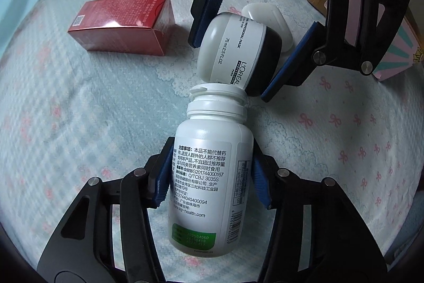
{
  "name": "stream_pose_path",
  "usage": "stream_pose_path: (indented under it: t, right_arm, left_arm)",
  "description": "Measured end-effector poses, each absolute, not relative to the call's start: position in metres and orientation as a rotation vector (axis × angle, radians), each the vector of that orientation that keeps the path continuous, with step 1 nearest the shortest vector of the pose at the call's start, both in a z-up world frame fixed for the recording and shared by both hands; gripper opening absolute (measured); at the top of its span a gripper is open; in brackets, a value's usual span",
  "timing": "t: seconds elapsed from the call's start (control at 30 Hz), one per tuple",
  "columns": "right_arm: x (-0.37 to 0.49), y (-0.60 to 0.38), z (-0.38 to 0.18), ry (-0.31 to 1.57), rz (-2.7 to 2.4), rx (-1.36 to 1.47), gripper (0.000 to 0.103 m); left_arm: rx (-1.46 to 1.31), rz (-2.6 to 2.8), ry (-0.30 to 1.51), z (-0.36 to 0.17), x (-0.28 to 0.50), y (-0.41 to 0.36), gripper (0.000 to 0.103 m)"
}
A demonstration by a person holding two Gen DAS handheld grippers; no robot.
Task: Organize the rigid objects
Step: 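Grasp the white pill bottle with the left tool while the right tool grasps the black-lidded jar, then carry the pill bottle and black-lidded jar with both tools over the box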
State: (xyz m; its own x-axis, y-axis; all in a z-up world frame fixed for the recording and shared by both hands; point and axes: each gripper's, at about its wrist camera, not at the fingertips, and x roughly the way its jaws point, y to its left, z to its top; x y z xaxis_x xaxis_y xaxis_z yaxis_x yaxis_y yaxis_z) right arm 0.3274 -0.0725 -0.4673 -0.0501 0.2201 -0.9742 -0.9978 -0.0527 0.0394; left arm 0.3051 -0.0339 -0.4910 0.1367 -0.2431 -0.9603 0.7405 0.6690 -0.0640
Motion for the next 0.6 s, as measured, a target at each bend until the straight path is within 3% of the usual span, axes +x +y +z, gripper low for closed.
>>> stream_pose_path:
  t: [0.6]
  right_arm:
    - [0.285,-0.085,-0.413,1.148,1.18,-0.98,0.048]
  left_arm:
    - [0.361,-0.669,1.245,-0.446,0.296,0.016,0.047]
